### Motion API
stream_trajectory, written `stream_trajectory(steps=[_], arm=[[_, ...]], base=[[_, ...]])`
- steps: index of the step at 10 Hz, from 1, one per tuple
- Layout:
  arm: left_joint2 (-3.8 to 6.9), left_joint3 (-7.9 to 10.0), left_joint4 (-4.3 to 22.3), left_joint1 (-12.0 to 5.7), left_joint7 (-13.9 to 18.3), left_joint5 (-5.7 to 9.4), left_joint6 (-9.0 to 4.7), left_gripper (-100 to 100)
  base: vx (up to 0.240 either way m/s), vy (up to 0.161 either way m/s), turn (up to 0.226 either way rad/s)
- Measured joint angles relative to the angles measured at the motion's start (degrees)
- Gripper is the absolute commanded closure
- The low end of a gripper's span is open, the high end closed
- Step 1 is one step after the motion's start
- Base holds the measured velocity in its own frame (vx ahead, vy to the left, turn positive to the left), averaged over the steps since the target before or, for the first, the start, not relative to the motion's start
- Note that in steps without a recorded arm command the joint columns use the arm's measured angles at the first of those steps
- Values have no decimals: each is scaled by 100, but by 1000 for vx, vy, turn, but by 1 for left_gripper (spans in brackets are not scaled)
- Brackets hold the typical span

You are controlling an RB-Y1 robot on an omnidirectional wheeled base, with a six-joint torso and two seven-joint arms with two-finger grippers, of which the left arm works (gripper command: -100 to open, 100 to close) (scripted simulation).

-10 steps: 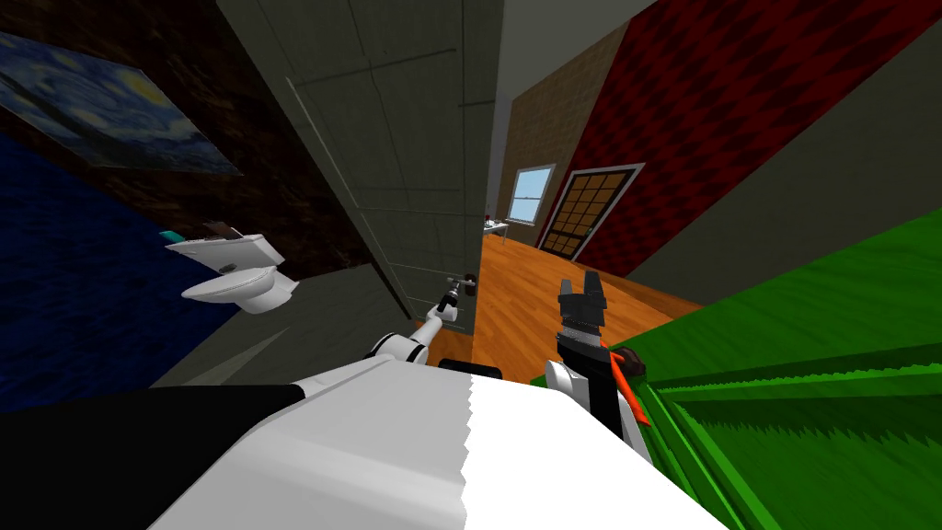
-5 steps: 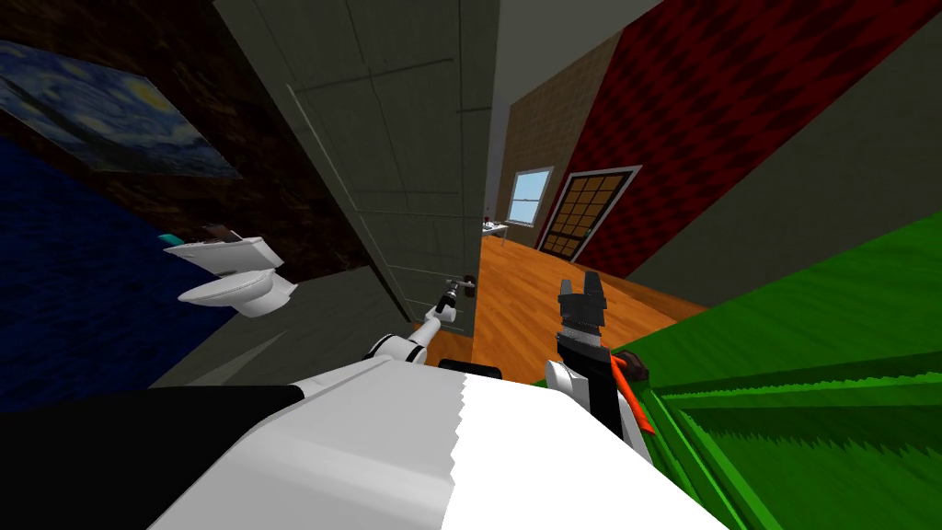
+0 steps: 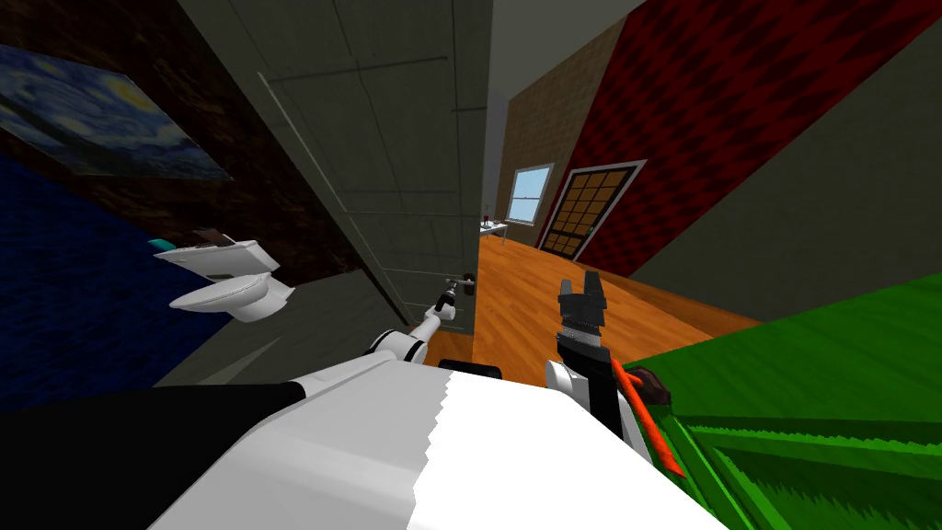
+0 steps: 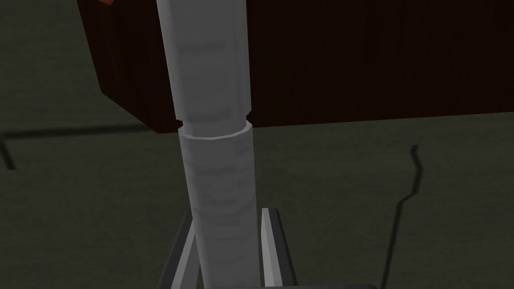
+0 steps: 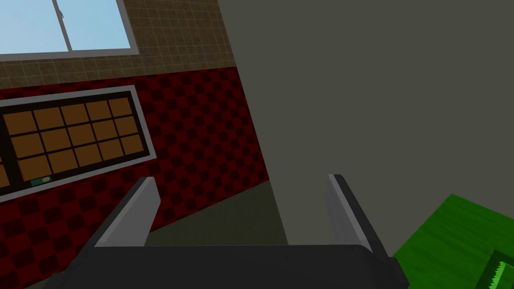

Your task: Push the door open

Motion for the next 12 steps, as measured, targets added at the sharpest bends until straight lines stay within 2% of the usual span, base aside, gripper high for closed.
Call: stream_trajectory(steps=[1, 3, 4, 5, 6, 8, 10, 11, 12], arm=[[11, 48, 117, -94, -49, 68, -28, 100], [40, 100, 110, -108, -126, 151, -74, 100], [15, 155, 211, -170, -199, 208, -138, 100], [26, 158, -2, -56, -237, 219, -85, 100], [-12, 208, 25, -82, -314, 291, -72, 100], [-115, 343, 157, -147, -506, 448, -137, 100], [-146, 456, 306, -241, -606, 564, -258, 100], [-153, 496, 233, -211, -642, 601, -255, 100], [-152, 522, 291, -250, -659, 628, -291, 100]], base=[[112, -14, 34], [124, -31, 40], [60, -14, 43], [89, -40, 61], [122, -76, 83], [104, -137, 90], [67, -158, 72], [21, -162, 55], [9, -50, 68]])
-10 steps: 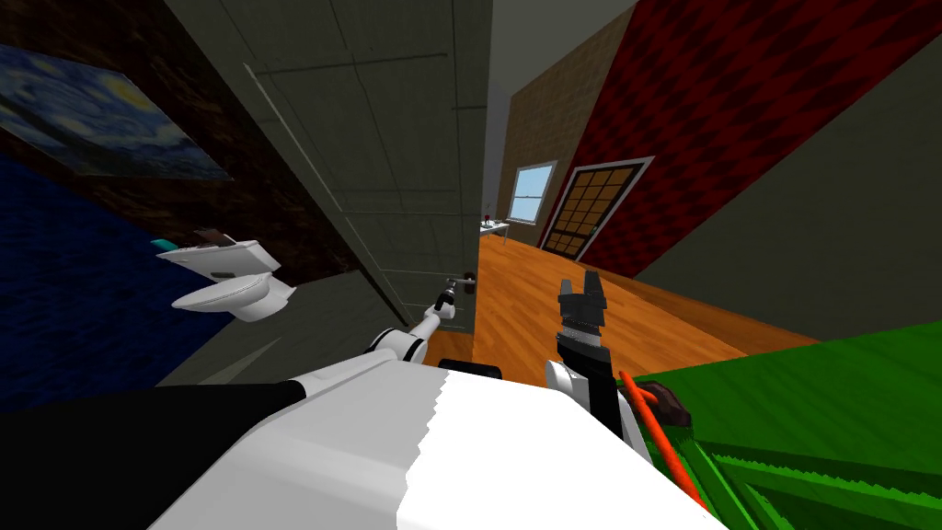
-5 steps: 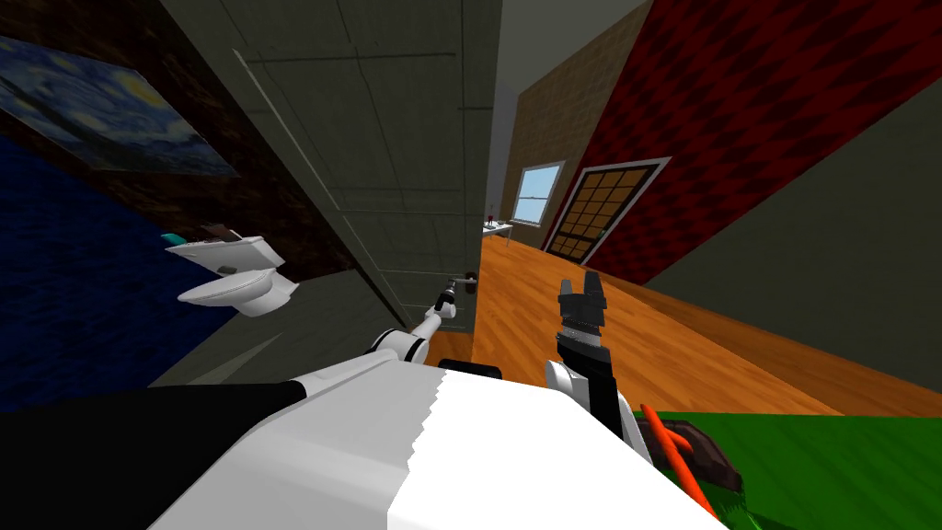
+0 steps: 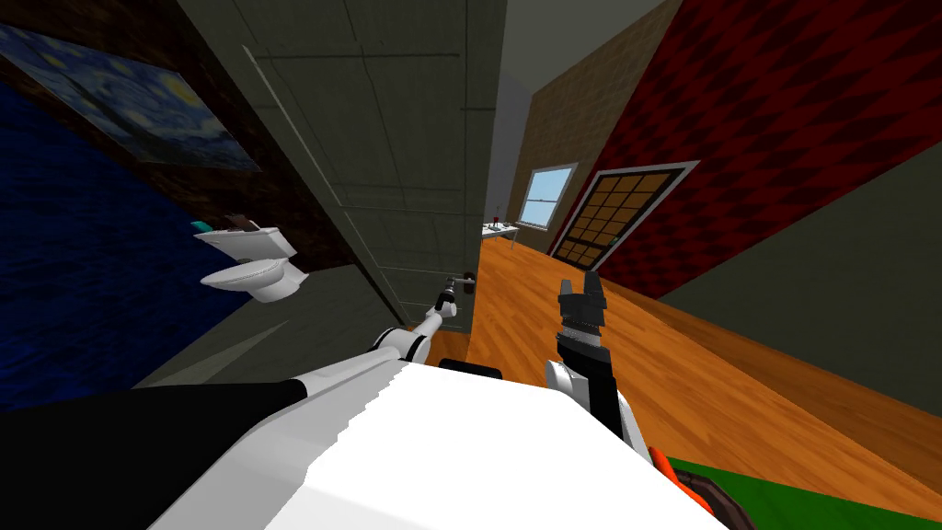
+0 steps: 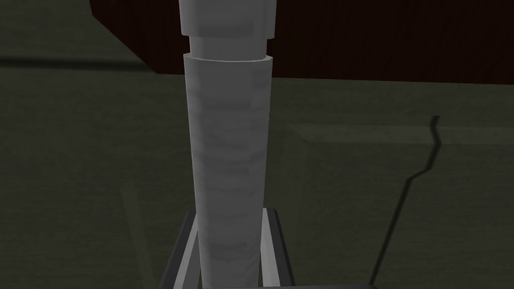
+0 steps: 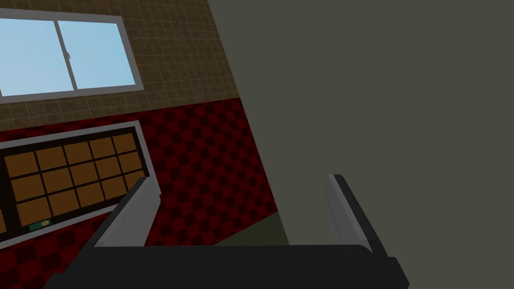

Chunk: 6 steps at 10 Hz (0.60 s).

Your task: Push the door open

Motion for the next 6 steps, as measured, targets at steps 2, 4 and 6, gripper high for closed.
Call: stream_trajectory(steps=[2, 4, 6], arm=[[48, 31, 38, 17, -11, 16, -14, 100], [67, 3, 45, 44, 0, 14, 18, 100], [50, -11, -290, 204, -86, 4, 203, 100]], base=[[47, 102, -6], [97, 87, -29], [69, 36, 11]])
